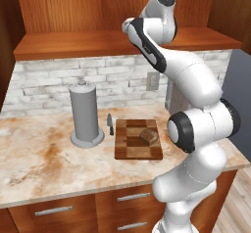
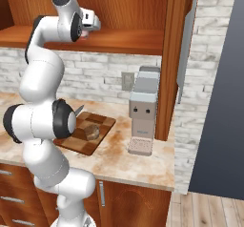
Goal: Pick the bread, place it on the cutting board, pick the jam, place it on the counter, and close the cabinet.
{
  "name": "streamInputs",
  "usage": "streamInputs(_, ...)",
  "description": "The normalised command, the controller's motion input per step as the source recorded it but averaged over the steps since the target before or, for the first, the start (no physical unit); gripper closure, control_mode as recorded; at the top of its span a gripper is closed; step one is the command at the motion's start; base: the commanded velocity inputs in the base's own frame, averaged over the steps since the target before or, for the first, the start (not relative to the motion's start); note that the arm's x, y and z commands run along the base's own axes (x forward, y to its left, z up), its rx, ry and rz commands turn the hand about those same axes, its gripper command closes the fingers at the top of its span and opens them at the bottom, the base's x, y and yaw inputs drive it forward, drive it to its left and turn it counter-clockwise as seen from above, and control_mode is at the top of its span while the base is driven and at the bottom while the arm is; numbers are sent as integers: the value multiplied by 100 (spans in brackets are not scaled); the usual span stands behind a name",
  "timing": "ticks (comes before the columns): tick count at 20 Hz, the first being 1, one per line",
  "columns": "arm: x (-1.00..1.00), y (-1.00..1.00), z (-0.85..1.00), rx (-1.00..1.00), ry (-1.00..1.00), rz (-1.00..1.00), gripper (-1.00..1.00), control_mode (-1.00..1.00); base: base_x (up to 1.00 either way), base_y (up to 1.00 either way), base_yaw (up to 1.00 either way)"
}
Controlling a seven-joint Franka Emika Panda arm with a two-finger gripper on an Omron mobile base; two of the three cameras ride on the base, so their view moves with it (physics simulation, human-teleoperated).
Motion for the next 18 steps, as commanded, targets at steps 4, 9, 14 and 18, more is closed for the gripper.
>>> streamInputs(4,8,0,0,0,1,0,-100,-100,0,0,0)
streamInputs(9,0,0,0,0,4,2,100,-100,0,0,0)
streamInputs(14,0,0,0,0,0,0,100,-100,0,0,0)
streamInputs(18,-8,0,0,0,0,0,100,-100,0,0,0)
